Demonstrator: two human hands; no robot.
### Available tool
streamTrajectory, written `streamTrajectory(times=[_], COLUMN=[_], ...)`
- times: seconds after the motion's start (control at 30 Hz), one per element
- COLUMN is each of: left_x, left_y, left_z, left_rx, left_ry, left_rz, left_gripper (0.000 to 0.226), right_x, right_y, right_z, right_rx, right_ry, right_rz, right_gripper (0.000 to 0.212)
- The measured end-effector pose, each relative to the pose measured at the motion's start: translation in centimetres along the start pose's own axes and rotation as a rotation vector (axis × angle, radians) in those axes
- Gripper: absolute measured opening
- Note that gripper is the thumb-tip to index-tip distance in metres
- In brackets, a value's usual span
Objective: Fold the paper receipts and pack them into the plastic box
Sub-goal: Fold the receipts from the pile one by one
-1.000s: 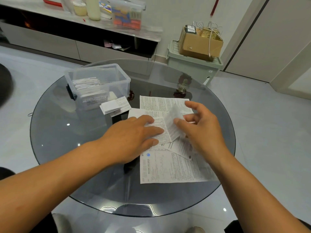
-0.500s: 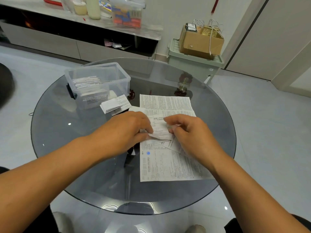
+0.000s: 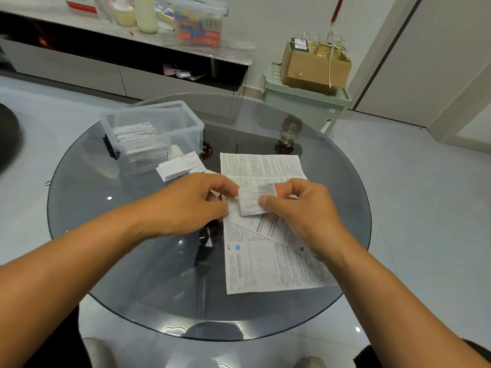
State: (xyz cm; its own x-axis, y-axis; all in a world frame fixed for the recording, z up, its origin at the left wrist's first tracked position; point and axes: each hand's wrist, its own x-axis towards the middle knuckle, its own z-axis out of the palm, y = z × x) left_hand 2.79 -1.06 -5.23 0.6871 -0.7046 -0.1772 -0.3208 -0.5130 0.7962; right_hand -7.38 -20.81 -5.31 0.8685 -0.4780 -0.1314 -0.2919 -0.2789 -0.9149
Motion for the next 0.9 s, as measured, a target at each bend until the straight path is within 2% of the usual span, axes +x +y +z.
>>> streamTrajectory(times=[0.07, 0.17, 0.27, 0.37, 0.43, 0.53, 0.67, 0.8, 0.9], left_x=[-0.1, -0.2, -0.1, 0.2, 0.5, 0.9, 0.9, 0.8, 0.6], left_y=[-0.1, -0.5, -0.8, -0.9, -0.9, -0.7, -0.7, -0.8, -0.6], left_z=[-0.3, -0.7, -0.6, -0.3, -0.3, -0.4, -0.1, -0.3, -0.4], left_rx=[0.069, 0.310, 0.441, 0.555, 0.498, 0.347, 0.278, 0.230, 0.035], left_ry=[0.140, 0.330, 0.323, 0.307, 0.299, 0.237, 0.215, 0.287, 0.358], left_rz=[0.023, 0.013, -0.079, -0.132, -0.126, -0.161, -0.191, -0.131, -0.078], left_gripper=[0.027, 0.031, 0.041, 0.051, 0.046, 0.045, 0.032, 0.017, 0.009], right_x=[0.3, 0.3, 0.4, 0.5, 0.4, 0.4, 0.2, -0.2, -0.3], right_y=[-0.1, -0.5, -0.2, 0.4, 0.4, 0.2, -0.1, -0.6, -1.0], right_z=[-0.1, -0.5, -0.9, -1.1, -1.2, -1.2, -0.7, -0.4, -0.2], right_rx=[-0.038, 0.074, -0.061, -0.375, -0.502, -0.360, -0.174, -0.050, 0.116], right_ry=[0.080, 0.085, -0.006, -0.093, -0.092, -0.095, -0.117, -0.181, -0.218], right_rz=[-0.047, -0.143, -0.145, -0.163, -0.219, -0.199, -0.100, -0.076, -0.073], right_gripper=[0.024, 0.032, 0.048, 0.039, 0.026, 0.010, 0.015, 0.017, 0.015])
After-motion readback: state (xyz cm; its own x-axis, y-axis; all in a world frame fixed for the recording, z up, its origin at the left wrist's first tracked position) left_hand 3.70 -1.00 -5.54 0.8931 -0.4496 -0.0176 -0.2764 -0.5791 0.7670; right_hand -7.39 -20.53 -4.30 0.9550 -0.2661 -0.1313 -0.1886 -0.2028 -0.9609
